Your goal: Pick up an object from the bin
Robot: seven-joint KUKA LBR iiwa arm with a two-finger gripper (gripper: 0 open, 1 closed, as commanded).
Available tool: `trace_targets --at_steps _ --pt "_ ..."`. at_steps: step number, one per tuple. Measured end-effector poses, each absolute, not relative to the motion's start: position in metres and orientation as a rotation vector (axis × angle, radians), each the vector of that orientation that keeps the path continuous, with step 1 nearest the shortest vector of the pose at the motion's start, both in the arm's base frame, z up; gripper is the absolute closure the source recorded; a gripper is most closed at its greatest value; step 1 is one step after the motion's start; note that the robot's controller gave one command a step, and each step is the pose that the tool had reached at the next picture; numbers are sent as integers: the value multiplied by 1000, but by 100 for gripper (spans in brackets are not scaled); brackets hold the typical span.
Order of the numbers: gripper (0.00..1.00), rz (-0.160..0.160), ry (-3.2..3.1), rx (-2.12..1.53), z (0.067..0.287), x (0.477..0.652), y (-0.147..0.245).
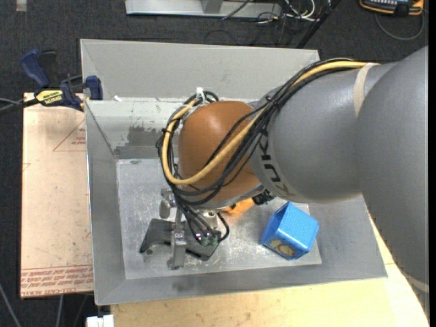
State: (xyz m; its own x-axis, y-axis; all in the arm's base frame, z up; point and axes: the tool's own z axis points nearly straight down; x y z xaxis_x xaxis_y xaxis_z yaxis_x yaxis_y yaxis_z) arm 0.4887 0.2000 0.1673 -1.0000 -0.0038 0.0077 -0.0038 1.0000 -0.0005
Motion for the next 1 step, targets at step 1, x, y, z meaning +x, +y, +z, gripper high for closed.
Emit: trace_targets --at_steps 1 --pt "0 -2 -3141 0 171 491 199"
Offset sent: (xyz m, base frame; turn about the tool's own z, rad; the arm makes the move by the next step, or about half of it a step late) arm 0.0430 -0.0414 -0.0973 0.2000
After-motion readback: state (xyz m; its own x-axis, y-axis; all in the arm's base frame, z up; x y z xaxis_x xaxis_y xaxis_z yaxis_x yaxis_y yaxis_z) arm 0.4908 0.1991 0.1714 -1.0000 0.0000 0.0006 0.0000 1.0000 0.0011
